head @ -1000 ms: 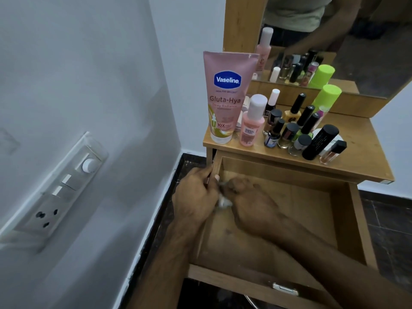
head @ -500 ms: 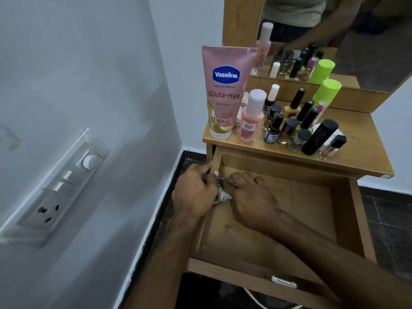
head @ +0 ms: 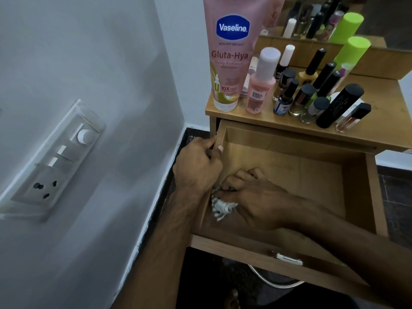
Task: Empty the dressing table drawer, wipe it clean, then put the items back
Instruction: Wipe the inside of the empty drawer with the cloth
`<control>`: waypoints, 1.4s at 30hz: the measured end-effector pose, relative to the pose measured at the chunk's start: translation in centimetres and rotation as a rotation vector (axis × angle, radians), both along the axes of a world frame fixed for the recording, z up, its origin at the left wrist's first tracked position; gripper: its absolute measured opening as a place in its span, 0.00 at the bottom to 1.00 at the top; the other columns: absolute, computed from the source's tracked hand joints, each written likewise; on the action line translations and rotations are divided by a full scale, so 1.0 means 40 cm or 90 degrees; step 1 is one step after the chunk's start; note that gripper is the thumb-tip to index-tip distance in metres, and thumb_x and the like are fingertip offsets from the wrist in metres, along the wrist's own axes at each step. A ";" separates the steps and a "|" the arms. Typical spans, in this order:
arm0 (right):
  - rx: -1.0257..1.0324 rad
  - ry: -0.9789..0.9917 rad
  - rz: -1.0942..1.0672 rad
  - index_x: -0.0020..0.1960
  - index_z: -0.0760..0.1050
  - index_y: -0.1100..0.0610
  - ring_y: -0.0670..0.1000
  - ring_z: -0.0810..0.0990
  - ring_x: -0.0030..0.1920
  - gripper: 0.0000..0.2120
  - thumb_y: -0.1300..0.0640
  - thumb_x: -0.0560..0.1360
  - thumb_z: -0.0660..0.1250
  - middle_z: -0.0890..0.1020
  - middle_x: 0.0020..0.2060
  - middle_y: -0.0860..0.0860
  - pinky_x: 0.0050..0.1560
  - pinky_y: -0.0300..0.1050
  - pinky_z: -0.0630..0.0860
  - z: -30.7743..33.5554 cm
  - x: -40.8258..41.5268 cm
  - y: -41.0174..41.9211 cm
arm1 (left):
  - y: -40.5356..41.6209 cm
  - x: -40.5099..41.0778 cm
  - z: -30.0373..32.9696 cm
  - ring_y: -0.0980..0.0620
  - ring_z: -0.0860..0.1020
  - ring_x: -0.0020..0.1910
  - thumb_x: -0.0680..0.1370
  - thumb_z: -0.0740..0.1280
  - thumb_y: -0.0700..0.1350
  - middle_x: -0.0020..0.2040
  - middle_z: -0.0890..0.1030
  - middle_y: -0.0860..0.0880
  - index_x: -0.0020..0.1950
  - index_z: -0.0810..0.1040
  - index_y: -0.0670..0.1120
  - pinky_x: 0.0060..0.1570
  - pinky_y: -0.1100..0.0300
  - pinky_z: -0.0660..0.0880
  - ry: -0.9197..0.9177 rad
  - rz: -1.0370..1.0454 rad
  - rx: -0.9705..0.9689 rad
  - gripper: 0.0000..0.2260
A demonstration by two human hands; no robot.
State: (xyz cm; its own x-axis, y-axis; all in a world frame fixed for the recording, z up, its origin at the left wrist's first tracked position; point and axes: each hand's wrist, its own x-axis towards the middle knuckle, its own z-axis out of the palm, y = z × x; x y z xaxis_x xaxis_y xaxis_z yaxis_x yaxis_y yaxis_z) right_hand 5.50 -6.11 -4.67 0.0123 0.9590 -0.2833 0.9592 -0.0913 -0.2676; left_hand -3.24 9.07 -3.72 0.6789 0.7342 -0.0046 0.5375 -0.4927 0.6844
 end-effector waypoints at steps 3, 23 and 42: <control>-0.013 0.041 0.054 0.74 0.70 0.43 0.49 0.65 0.64 0.26 0.48 0.76 0.59 0.71 0.66 0.44 0.64 0.51 0.59 0.014 -0.020 0.001 | -0.001 0.002 -0.002 0.54 0.76 0.48 0.80 0.66 0.54 0.49 0.78 0.57 0.67 0.79 0.57 0.49 0.55 0.75 -0.002 0.004 0.010 0.16; -0.063 0.164 0.015 0.70 0.72 0.37 0.45 0.63 0.60 0.28 0.58 0.74 0.61 0.71 0.59 0.40 0.64 0.54 0.58 -0.015 -0.047 -0.019 | -0.019 0.001 0.001 0.49 0.79 0.46 0.81 0.65 0.49 0.51 0.81 0.50 0.65 0.80 0.49 0.42 0.59 0.69 -0.003 -0.018 0.114 0.14; -0.080 0.247 -0.033 0.72 0.74 0.41 0.50 0.67 0.65 0.27 0.61 0.77 0.63 0.73 0.64 0.47 0.69 0.52 0.65 -0.024 -0.060 -0.002 | -0.034 0.003 0.004 0.48 0.78 0.46 0.81 0.65 0.48 0.54 0.80 0.50 0.67 0.78 0.50 0.44 0.54 0.75 0.002 -0.013 0.143 0.15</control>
